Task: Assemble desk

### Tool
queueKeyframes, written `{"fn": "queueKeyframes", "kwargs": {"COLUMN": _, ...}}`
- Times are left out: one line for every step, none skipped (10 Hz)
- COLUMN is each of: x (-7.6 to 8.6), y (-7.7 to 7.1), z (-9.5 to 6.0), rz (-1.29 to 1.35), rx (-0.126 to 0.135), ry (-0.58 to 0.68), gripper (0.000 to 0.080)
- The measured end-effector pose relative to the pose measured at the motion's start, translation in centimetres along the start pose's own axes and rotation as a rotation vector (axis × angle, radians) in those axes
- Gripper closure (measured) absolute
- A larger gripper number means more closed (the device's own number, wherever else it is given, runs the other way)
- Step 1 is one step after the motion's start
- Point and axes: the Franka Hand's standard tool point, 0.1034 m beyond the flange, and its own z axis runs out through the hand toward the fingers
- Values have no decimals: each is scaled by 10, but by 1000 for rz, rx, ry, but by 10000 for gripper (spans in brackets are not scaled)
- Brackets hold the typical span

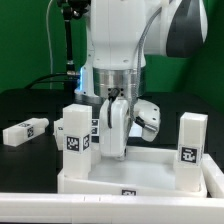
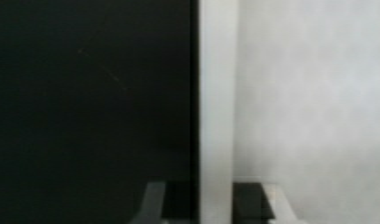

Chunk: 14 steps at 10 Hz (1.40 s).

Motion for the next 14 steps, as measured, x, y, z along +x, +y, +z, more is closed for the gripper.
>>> {"fn": "queueKeyframes", "kwargs": {"x": 0, "y": 0, "z": 0, "rz": 0, "rx": 0, "ry": 0, "gripper": 728}}
{"fn": "queueKeyframes", "kwargs": {"x": 1, "y": 0, "z": 0, "rz": -7, "rx": 0, "ry": 1, "gripper": 728}}
{"fn": "queueKeyframes", "kwargs": {"x": 8, "y": 0, "z": -1, "rz": -67, "rx": 0, "ry": 4, "gripper": 728}}
{"fn": "queueKeyframes", "kwargs": {"x": 17, "y": 2, "z": -1, "rz": -116, "rx": -1, "ry": 10, "gripper": 728}}
{"fn": "queueKeyframes", "kwargs": {"x": 27, "y": 3, "z": -2, "rz": -150, "rx": -2, "ry": 16, "gripper": 728}}
{"fn": "queueKeyframes", "kwargs": {"x": 33, "y": 2, "z": -3, "rz": -192, "rx": -1, "ry": 20, "gripper": 728}}
{"fn": "queueKeyframes", "kwargs": {"x": 32, "y": 3, "z": -2, "rz": -192, "rx": -2, "ry": 20, "gripper": 729}}
{"fn": "queueKeyframes", "kwargs": {"x": 32, "y": 3, "z": -2, "rz": -225, "rx": -2, "ry": 21, "gripper": 729}}
{"fn": "queueKeyframes", "kwargs": {"x": 33, "y": 2, "z": -2, "rz": -308, "rx": -4, "ry": 22, "gripper": 729}}
{"fn": "queueKeyframes", "kwargs": {"x": 33, "y": 3, "z": -2, "rz": -389, "rx": -5, "ry": 22, "gripper": 729}}
{"fn": "queueKeyframes", "kwargs": {"x": 35, "y": 2, "z": -2, "rz": -450, "rx": -6, "ry": 23, "gripper": 729}}
{"fn": "queueKeyframes", "kwargs": {"x": 45, "y": 0, "z": -3, "rz": -543, "rx": -7, "ry": 28, "gripper": 729}}
{"fn": "queueKeyframes", "kwargs": {"x": 51, "y": -1, "z": -3, "rz": -638, "rx": -11, "ry": 33, "gripper": 729}}
{"fn": "queueKeyframes", "kwargs": {"x": 52, "y": -3, "z": -5, "rz": -698, "rx": -21, "ry": 47, "gripper": 729}}
